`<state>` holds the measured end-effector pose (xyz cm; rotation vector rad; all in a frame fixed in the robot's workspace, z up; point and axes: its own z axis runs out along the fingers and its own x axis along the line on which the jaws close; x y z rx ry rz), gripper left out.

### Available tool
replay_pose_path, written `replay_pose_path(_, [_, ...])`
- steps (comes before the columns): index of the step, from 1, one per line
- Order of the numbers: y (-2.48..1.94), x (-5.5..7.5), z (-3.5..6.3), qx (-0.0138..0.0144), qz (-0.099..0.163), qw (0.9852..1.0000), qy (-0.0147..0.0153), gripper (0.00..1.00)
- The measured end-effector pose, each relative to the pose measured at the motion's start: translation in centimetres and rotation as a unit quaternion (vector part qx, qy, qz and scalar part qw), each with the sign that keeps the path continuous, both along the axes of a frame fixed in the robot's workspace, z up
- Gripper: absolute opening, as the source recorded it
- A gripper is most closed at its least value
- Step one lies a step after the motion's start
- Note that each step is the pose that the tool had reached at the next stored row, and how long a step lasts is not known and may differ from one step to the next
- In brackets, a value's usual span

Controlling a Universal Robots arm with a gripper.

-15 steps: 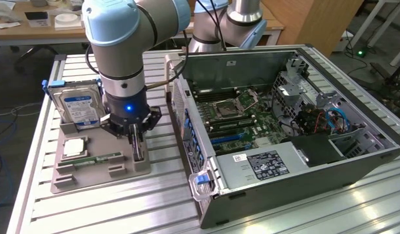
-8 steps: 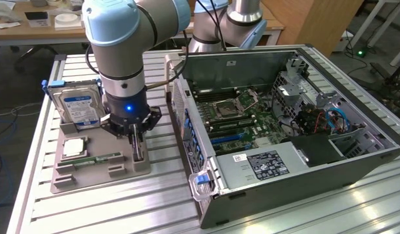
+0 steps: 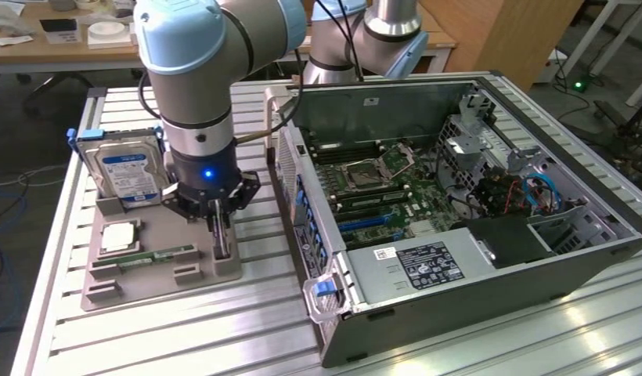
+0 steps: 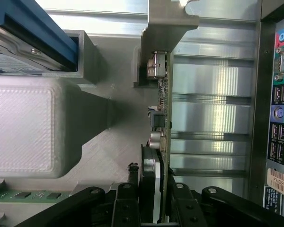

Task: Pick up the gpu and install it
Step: 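Pick up the gpu and move the gpu toward the slot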

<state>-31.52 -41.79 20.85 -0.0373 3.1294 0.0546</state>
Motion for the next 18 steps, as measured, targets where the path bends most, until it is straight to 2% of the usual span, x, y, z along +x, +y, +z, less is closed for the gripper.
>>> replay_pose_path(18, [0.00, 0.15, -0.02, 0.0000, 0.000, 1.0000, 0.0000, 0.28])
